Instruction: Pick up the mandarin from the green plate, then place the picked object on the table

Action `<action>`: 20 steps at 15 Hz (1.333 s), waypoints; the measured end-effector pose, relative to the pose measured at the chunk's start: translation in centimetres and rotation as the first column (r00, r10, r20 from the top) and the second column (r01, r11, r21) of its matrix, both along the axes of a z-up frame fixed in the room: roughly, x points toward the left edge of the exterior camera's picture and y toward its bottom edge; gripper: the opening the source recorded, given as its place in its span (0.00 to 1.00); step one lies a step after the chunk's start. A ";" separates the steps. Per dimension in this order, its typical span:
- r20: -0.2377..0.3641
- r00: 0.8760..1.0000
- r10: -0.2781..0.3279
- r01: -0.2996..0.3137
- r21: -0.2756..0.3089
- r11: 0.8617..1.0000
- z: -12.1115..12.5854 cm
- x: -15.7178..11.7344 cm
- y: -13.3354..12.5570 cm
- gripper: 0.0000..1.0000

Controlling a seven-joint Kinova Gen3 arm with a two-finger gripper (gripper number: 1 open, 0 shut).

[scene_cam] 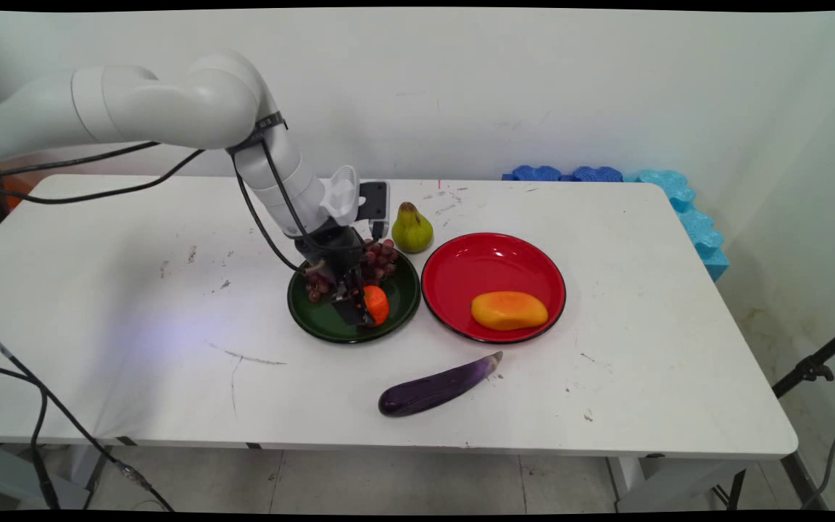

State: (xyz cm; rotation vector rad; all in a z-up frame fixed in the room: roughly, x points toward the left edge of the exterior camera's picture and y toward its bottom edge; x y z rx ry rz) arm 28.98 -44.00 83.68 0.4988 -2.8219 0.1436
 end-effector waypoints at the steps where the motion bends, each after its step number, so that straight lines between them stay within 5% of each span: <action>1: 0.002 1.000 -0.013 0.013 0.000 1.000 -0.2 0.0 -0.1 1.00; 2: 0.003 1.000 -0.022 0.022 0.001 1.000 -0.3 0.0 -0.1 0.00; 13: -0.002 0.995 -0.098 0.097 -0.016 0.995 -0.2 -0.4 -0.2 0.00; 20: -0.048 0.998 -0.051 0.047 -0.078 0.996 5.8 -0.7 -0.6 0.00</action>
